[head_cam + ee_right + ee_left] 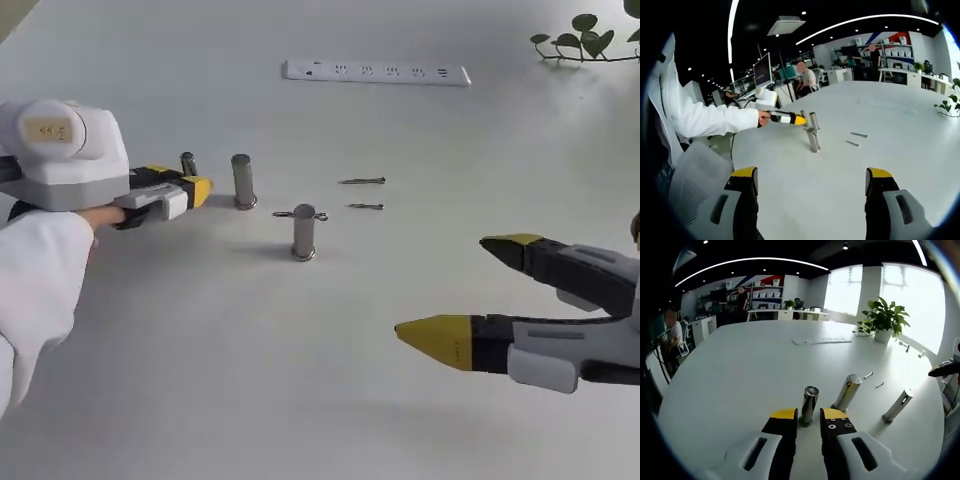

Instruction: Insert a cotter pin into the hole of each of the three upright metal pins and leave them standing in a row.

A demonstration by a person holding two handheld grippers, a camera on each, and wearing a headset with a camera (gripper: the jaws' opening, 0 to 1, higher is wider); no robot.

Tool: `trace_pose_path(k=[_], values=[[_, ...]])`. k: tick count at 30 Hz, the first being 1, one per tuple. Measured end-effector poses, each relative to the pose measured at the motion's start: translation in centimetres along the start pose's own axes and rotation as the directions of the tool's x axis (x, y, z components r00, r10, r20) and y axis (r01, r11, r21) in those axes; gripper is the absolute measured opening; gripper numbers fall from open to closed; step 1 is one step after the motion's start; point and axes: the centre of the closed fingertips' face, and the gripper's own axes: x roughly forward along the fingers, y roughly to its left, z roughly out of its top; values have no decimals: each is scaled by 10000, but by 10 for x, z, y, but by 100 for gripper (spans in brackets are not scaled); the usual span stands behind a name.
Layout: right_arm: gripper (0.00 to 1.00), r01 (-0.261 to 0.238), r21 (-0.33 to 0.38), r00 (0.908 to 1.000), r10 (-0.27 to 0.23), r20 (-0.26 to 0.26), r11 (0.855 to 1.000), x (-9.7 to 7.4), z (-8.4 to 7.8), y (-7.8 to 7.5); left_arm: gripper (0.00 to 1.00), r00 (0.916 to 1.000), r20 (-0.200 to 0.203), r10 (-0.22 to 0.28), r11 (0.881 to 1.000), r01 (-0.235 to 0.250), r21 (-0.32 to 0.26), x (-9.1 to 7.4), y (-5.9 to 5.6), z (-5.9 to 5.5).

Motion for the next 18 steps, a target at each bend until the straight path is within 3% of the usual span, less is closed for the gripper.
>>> trace_pose_path(k=[6, 13, 18], values=[[87, 127, 206, 9999, -128, 37, 9997, -5, -2, -1, 14, 10000, -19, 21, 10000, -21, 86, 2, -1, 0], [87, 238, 343, 9997, -238, 2, 9991, -10, -7, -1, 7, 9991, 45, 415, 9983, -417, 402, 0, 4, 2], [86, 218, 385, 9998, -217, -27, 9990, -11, -9, -1, 7, 9989, -128, 448, 9967, -438, 689, -3, 3, 0]])
